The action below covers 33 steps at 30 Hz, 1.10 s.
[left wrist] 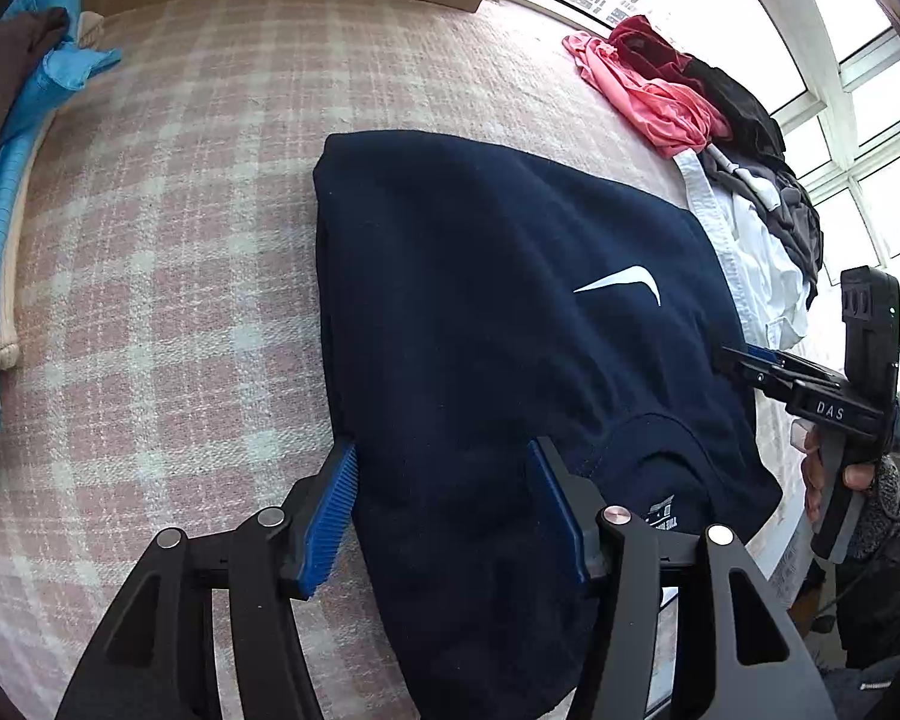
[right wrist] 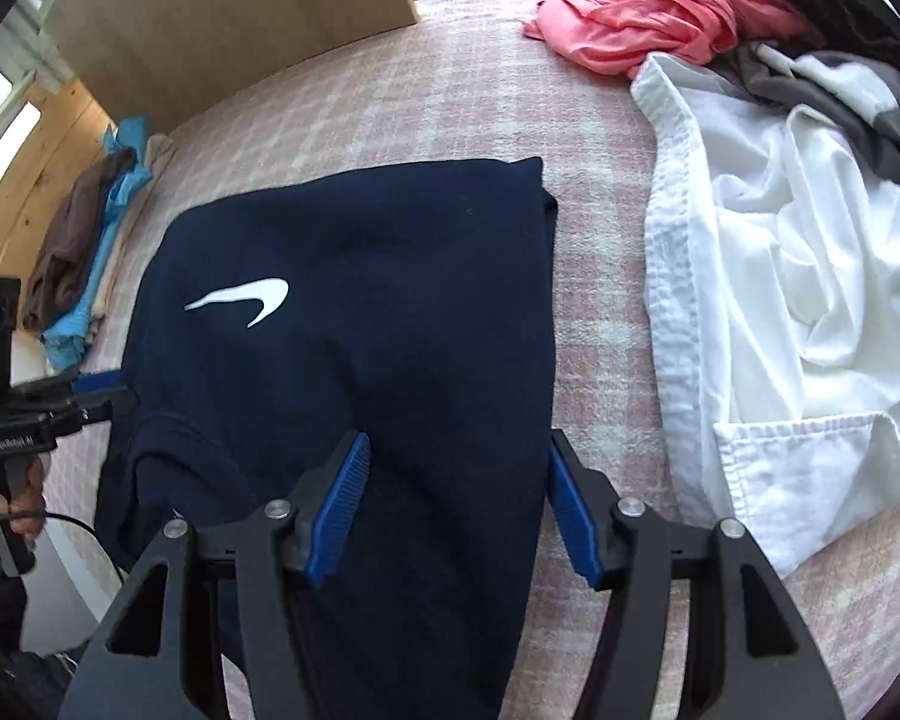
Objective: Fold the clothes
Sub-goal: 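Grasp the folded navy sweatshirt edge with both grippers, then lift the folded sweatshirt with both grippers and carry it toward the clothes stack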
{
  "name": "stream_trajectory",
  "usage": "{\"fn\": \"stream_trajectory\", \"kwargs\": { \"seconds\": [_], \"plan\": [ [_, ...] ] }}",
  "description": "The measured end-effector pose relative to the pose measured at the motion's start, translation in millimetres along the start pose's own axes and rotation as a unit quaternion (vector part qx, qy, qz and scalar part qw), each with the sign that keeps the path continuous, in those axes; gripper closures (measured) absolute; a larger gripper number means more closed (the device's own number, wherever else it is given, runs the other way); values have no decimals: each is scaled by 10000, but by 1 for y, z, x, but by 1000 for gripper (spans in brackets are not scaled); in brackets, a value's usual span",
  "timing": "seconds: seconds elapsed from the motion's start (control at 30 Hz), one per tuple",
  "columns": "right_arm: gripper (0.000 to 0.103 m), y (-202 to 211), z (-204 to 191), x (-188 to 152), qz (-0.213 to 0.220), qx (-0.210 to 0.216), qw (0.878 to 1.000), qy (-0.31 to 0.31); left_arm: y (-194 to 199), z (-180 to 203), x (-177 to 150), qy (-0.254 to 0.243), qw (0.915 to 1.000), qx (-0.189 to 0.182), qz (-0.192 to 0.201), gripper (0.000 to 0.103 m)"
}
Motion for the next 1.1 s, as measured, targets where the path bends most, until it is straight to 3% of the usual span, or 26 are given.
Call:
{"fn": "stream_trajectory", "kwargs": {
  "seconds": [0.13,0.3,0.37,0.5,0.67,0.77,0.87,0.9,1.0,1.1],
  "plan": [
    [44,-3,-1,1,-111,-10,9997,194,-2,4,-1,-98,9996,242,-71,46],
    [44,-4,0,0,-237,-82,9990,369,0,-7,-2,168,9985,509,-94,46],
    [40,-5,-3,0,-284,-75,9987,419,0,-8,-2,145,9986,496,-122,45],
    [37,-8,-7,3,-420,-116,9978,506,-6,2,2,-158,9980,547,-262,42],
    [39,-11,-18,-1,-422,-335,9927,1077,-16,23,3,-829,9933,737,-335,41],
    [51,-10,-21,-2,-337,-244,9916,1223,-16,28,7,-1035,9916,685,-357,55],
    [79,-9,-24,-2,-265,86,9922,1218,-16,29,12,-1095,9918,585,-316,82],
    [79,-10,-24,-1,-292,304,9933,1079,-17,29,14,-1099,9920,543,-289,87],
    [80,-12,-17,2,-346,1110,9924,411,-17,31,18,-956,9947,281,-236,89],
    [80,-14,-17,6,-395,2098,9766,-271,-13,35,23,-682,9971,-305,-152,90]
  ]
}}
Point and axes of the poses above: each gripper's, at about its wrist camera, not at the fingertips, and y roughly against the way its jaws point, z to its right, x to its top, the point moved 6 cm from there along -y, roughly the way its jaws point, and after that the axes turned 2 degrees about -y, right-handed, at the moved point
